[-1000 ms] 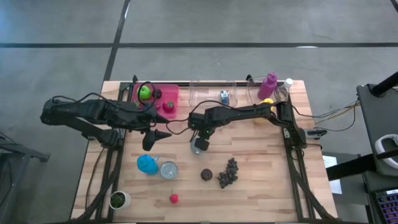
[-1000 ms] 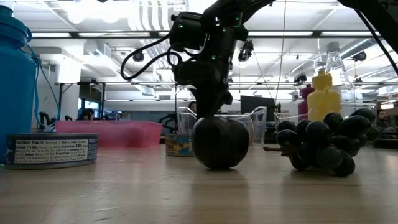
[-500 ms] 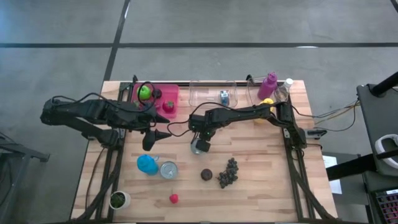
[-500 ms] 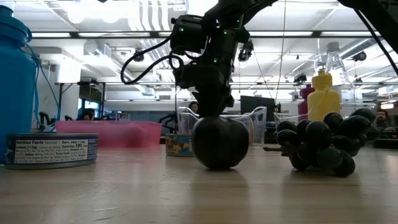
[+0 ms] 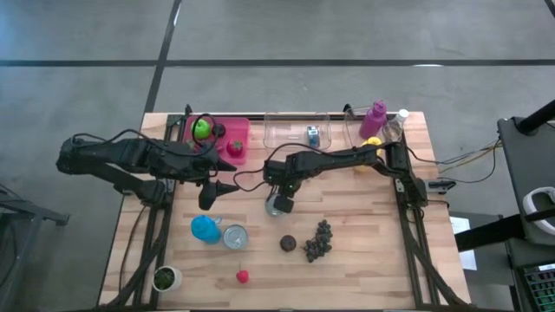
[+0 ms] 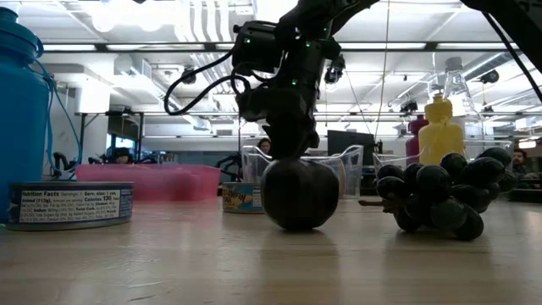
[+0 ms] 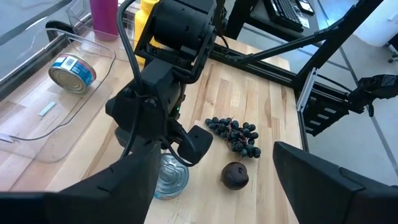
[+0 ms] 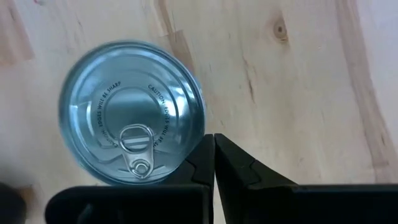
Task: Pick & Place Food Item
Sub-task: Put the yellow and blue tuna can into the left transparent bin
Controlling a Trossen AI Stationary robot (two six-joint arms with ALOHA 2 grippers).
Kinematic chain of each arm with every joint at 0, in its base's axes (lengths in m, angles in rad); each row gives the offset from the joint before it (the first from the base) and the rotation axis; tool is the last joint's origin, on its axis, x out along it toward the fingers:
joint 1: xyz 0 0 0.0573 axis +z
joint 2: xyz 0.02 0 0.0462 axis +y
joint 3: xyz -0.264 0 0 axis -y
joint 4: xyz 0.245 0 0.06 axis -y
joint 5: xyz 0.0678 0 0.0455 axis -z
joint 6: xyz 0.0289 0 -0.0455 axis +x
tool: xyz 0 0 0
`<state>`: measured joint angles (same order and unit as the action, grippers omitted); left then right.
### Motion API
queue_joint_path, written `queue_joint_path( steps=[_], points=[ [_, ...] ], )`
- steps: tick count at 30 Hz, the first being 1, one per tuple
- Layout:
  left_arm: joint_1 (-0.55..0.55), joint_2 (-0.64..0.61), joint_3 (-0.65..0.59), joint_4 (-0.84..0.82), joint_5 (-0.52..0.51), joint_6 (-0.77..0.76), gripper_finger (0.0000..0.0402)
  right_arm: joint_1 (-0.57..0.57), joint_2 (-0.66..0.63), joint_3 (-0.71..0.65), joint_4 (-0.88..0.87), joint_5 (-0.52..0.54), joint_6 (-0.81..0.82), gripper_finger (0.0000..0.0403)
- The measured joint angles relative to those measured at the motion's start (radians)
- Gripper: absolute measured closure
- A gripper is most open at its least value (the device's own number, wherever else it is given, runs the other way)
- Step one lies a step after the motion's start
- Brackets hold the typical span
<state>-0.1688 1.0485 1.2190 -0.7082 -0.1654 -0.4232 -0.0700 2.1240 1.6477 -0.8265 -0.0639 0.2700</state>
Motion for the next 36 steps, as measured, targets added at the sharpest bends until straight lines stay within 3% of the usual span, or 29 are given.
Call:
queue_joint_path(
  steps=[17, 36],
  points=[
    [0.000, 0.000, 0.000, 0.000, 0.000, 0.005, 0.0111, 0.015, -0.009, -0.019, 0.031, -0.011, 0.043, 0.0394],
    [0.000, 0.000, 0.000, 0.000, 0.000, 0.005, 0.0090, 0.015, -0.010, -0.029, 0.038, 0.009, 0.051, 0.0394]
  ],
)
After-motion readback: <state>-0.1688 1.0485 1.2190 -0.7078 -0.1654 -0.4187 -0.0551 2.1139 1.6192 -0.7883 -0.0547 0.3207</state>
